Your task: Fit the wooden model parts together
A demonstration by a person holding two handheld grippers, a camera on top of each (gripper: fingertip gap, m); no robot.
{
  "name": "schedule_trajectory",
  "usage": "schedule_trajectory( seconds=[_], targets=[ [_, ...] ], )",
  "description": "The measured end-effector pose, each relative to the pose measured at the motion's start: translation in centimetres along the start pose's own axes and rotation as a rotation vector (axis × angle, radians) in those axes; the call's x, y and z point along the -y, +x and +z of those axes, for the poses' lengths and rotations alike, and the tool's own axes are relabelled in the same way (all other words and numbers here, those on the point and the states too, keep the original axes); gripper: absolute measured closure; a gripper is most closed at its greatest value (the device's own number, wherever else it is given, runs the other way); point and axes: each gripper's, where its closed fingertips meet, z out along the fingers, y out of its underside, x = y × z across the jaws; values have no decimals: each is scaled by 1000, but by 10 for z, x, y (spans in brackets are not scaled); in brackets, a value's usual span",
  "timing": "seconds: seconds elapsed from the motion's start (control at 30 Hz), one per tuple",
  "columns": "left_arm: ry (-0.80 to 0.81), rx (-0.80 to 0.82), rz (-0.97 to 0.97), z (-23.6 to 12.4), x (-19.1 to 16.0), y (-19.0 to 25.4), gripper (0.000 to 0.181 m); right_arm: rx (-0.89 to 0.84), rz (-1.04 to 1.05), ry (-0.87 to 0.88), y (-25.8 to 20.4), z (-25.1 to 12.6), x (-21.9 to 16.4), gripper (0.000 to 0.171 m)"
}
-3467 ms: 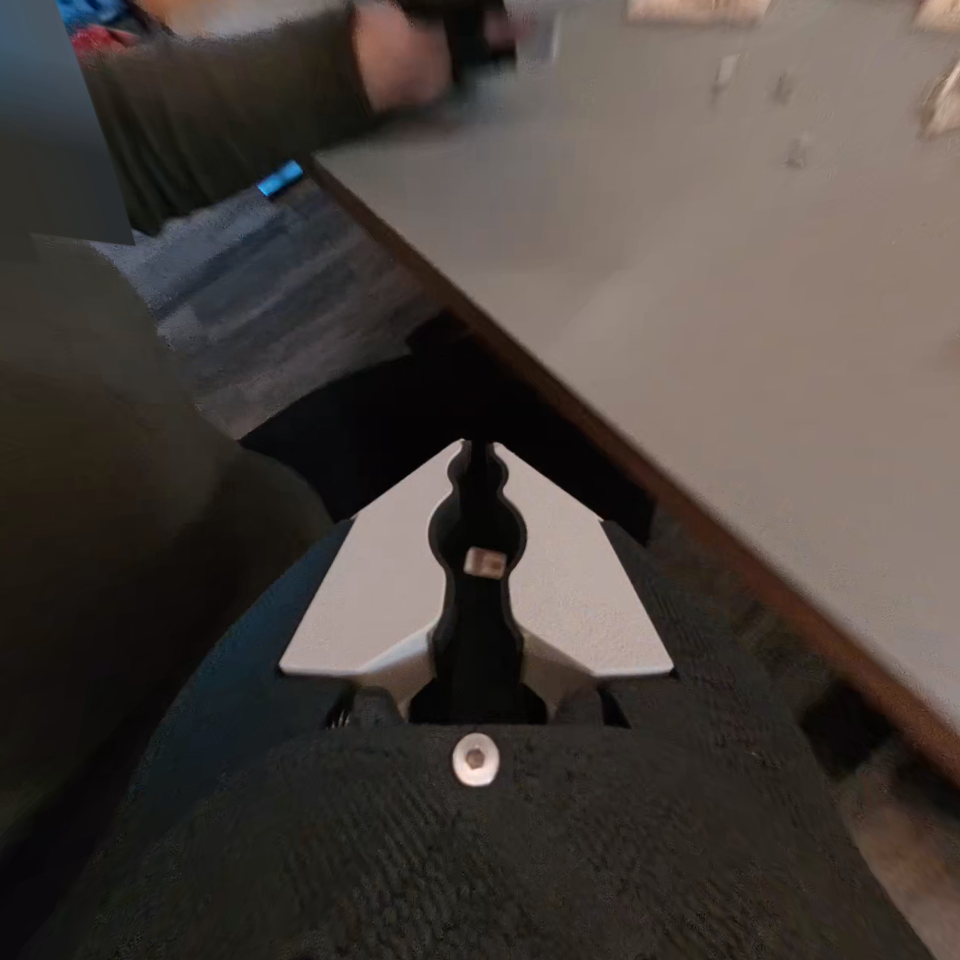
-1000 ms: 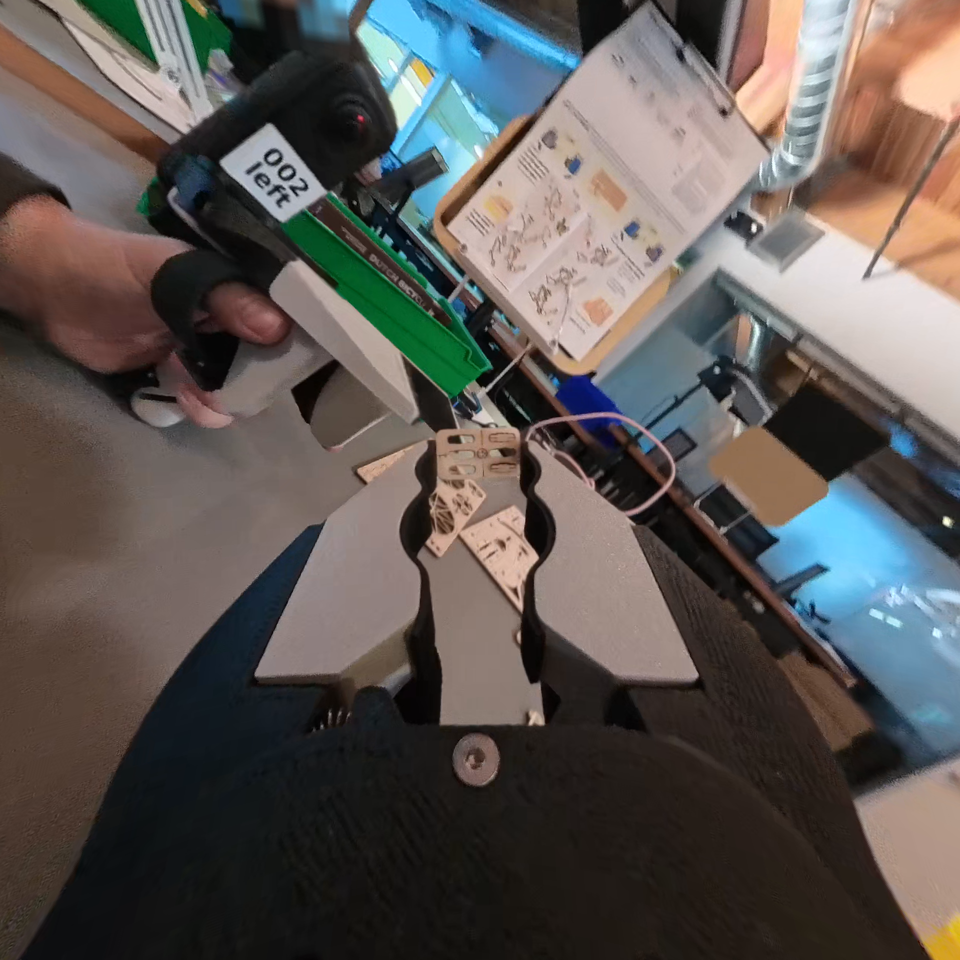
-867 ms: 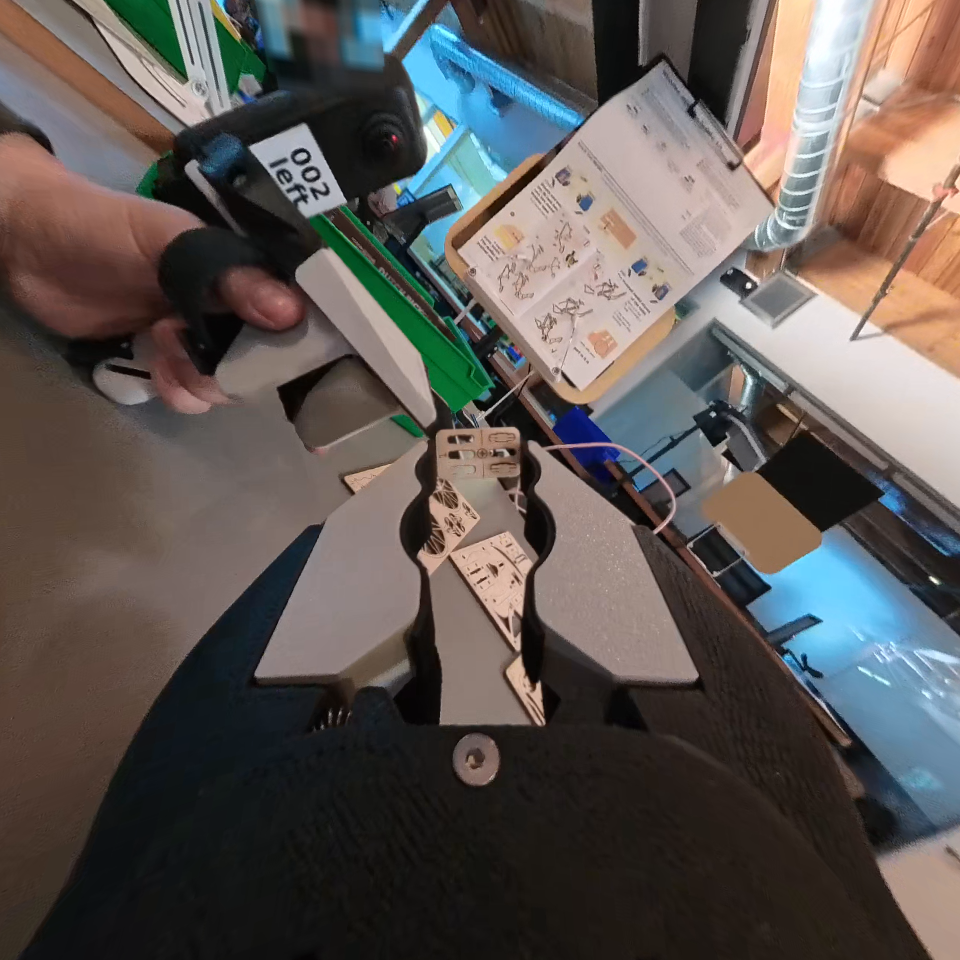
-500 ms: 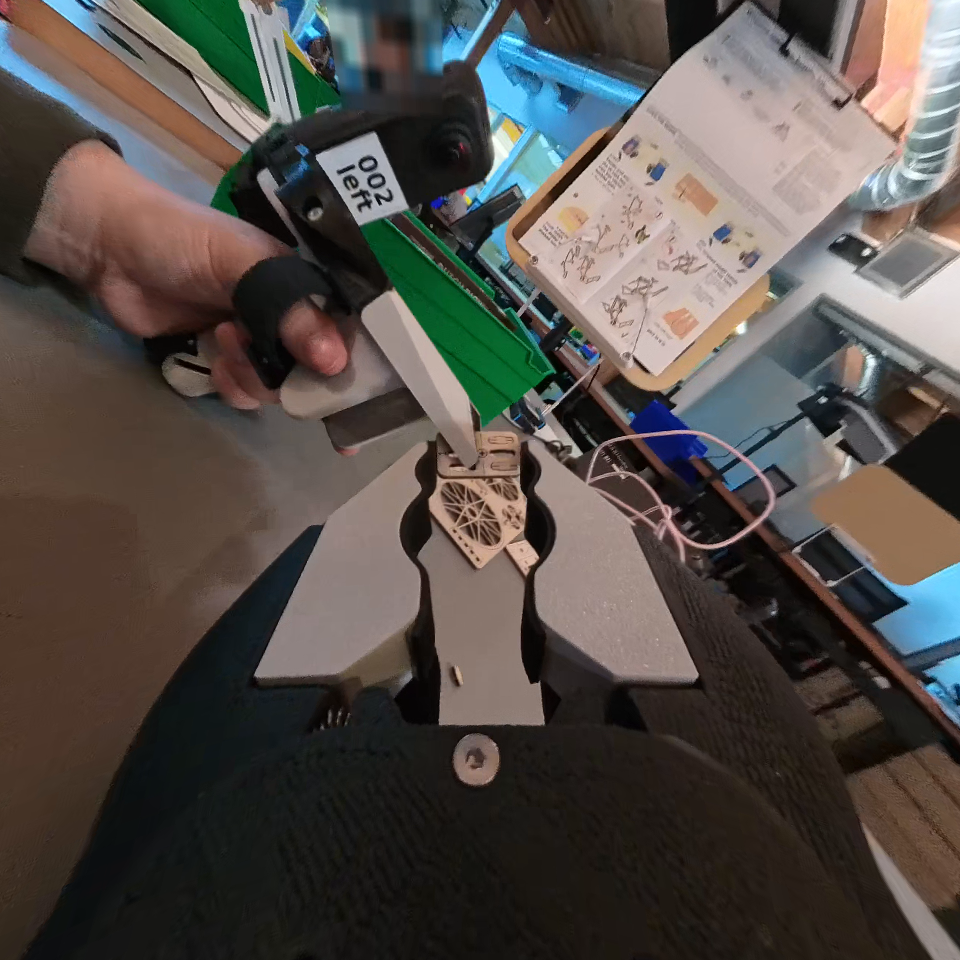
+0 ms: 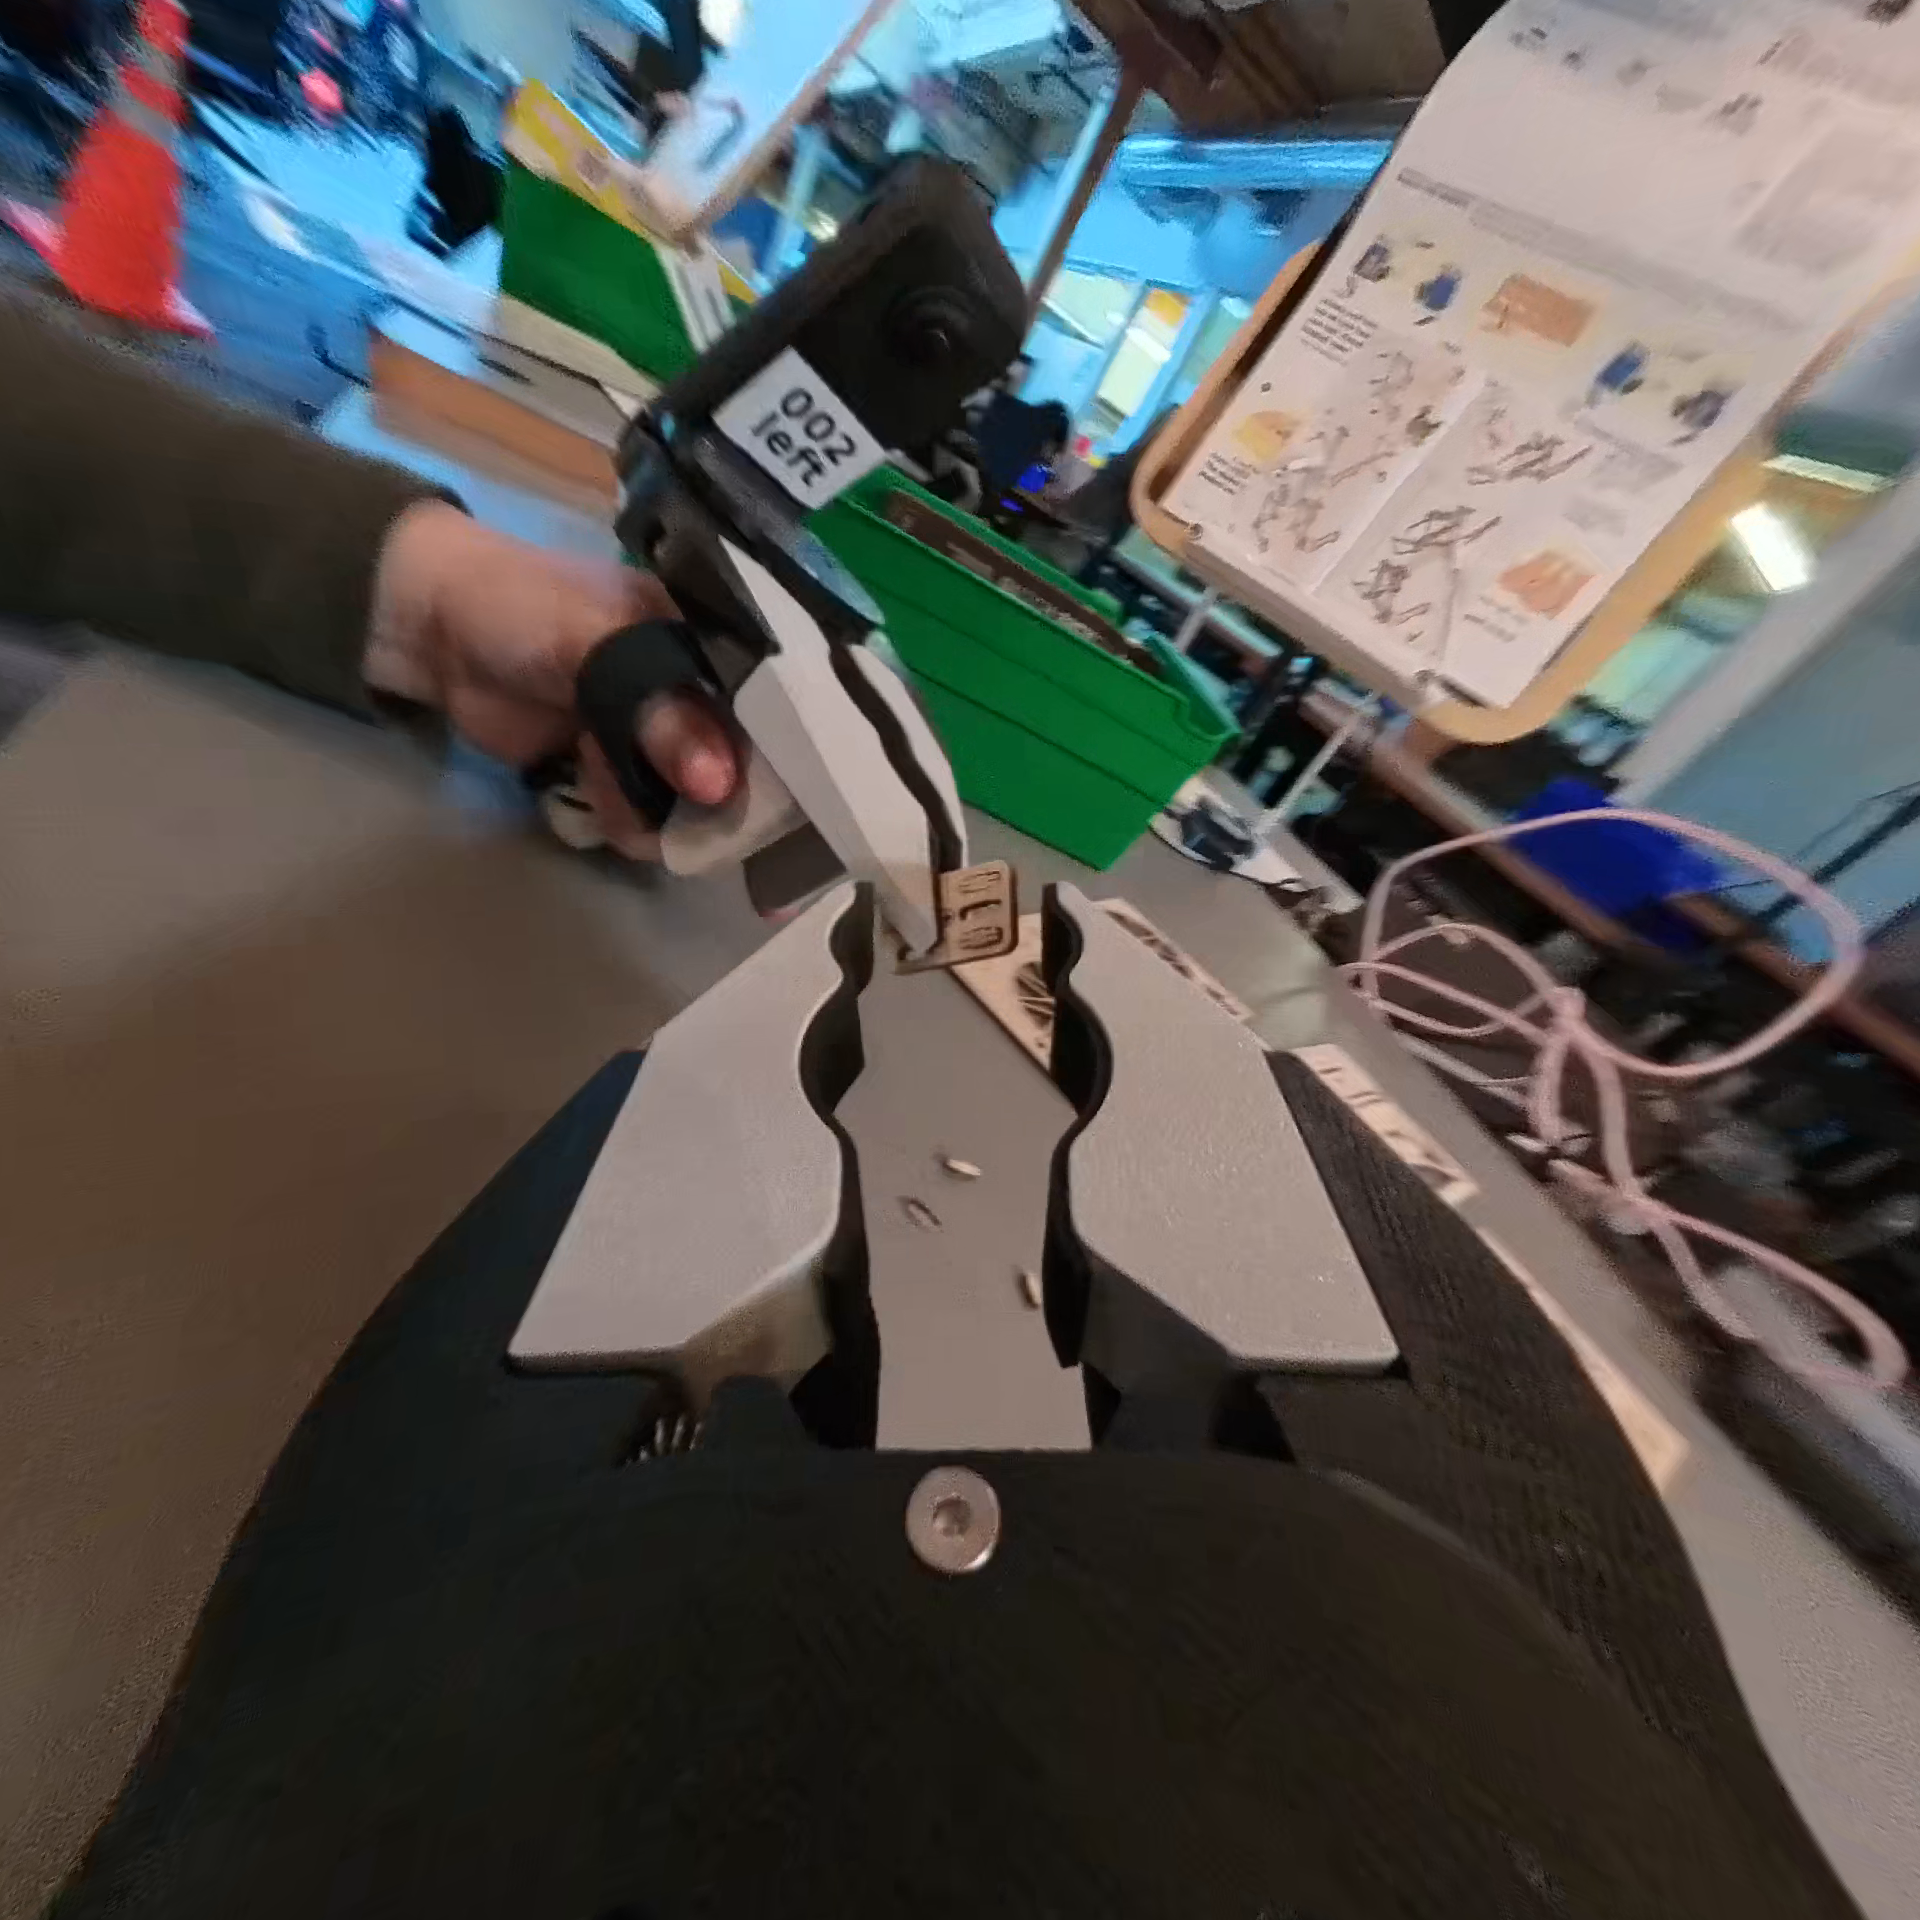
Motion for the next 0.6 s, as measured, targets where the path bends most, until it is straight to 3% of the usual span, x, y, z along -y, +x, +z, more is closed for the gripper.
schedule_trajectory(
  seconds=[0.17, 0.37, 0.5, 0.6],
  targets=[
    [-31, -86, 26, 2, -4, 13, 181, 127, 147, 38, -5, -8, 7, 164],
    [-59, -209, 122, 1, -10, 37, 181, 363, 393, 39, -24, -19, 15, 169],
    [38, -205, 144, -1, 2, 39, 181, 369, 598, 101, -16, -19, 25, 171],
    [86, -204, 140, 0, 8, 41, 165, 343, 744, 178, -6, -20, 31, 171]
  ],
)
